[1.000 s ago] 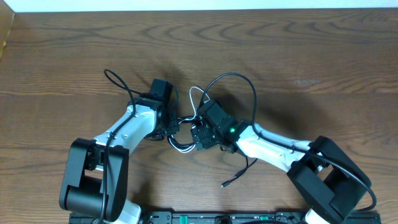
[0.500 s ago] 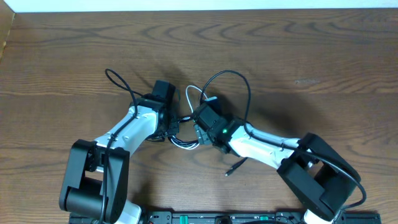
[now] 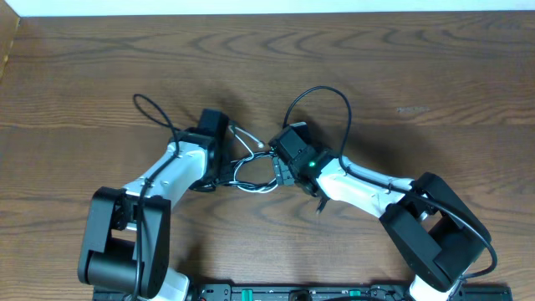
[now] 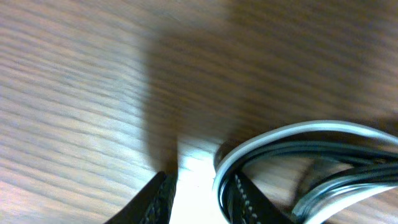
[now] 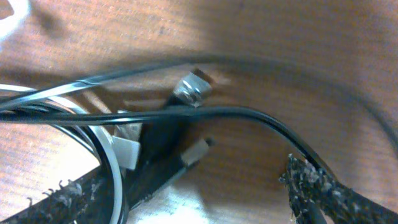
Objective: Untangle cables
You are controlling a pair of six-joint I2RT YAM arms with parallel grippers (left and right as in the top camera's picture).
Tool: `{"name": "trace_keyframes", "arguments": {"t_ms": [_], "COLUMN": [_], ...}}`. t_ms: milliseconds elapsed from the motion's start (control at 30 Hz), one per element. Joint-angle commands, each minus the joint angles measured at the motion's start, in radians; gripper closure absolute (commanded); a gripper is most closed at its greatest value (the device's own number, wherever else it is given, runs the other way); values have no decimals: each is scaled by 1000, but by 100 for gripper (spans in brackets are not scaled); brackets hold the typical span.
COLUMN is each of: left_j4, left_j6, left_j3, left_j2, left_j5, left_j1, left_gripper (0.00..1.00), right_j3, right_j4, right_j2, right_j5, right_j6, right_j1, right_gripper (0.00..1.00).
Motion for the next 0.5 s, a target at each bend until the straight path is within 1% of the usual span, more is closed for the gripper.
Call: {"name": "trace_keyframes", "arguments": {"t_ms": [0, 100, 267, 300, 333, 433, 467], "left_j4": [-8, -2, -4, -13, -18, -70, -82], "left_j6": [37, 87, 83, 35, 14, -97, -119], "left_j3": [-37, -37, -37, -37, -37, -37, -37], "left_j2": [30, 30, 30, 30, 30, 30, 30], "left_j5": [-58, 19, 5, -48, -76, -271, -296], "left_j1": [30, 29, 31, 31, 31, 39, 47], "left_gripper": [68, 69, 69, 68, 68, 68, 68], "right_j3": [-90, -90, -90, -90, -90, -90, -90], "right_j4": [-21, -21, -21, -21, -21, -29, -32], "right_j2": [103, 103, 103, 103, 103, 103, 103], "right_j5": [-84, -90, -88, -87, -87, -74, -63], "right_j6": [-22, -27, -27, -27, -27, -27, -27], "right_j1": [-45, -44, -44, -44, -44, -44, -44], "right_gripper": [16, 16, 16, 16, 16, 16, 16]}}
